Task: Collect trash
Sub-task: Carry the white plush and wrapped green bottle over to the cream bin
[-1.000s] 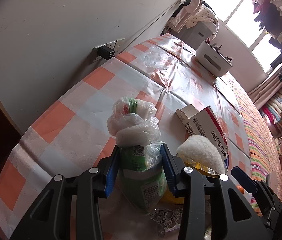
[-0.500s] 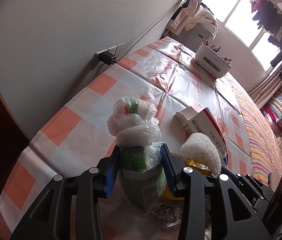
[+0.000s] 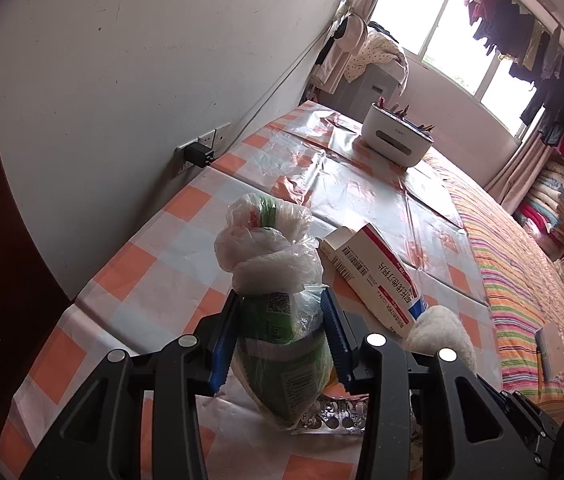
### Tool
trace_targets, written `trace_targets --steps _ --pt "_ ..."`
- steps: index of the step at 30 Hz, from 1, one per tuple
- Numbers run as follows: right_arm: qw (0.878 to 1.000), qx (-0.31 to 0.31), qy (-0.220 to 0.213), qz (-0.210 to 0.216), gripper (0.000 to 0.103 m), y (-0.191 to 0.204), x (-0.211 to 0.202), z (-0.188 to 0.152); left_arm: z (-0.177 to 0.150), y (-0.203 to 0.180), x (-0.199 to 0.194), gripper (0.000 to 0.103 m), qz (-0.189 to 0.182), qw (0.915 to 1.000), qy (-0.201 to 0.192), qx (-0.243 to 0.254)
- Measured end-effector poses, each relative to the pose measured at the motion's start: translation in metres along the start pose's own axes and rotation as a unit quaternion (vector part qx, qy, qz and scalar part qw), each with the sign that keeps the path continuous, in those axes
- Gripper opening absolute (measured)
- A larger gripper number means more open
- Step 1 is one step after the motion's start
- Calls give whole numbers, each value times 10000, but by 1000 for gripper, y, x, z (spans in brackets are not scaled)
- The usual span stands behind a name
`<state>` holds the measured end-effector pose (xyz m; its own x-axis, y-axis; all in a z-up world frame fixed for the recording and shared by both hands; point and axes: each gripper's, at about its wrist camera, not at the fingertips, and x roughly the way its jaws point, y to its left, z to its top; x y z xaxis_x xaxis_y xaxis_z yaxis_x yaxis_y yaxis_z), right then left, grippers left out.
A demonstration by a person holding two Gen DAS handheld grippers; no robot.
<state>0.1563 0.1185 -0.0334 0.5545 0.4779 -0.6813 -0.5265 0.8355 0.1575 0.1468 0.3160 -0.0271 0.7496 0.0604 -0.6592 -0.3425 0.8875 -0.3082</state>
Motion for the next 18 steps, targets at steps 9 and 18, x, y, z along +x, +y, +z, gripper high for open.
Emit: trace_targets --steps 9,18 --pt "9979 510 -396 -30 29 -23 -51 -33 -18 -34 -31 39 -273 9985 -194 437" --pt "9929 948 -672 -248 29 -50 -80 -60 -42 -73 -44 40 -506 9936 -318 958"
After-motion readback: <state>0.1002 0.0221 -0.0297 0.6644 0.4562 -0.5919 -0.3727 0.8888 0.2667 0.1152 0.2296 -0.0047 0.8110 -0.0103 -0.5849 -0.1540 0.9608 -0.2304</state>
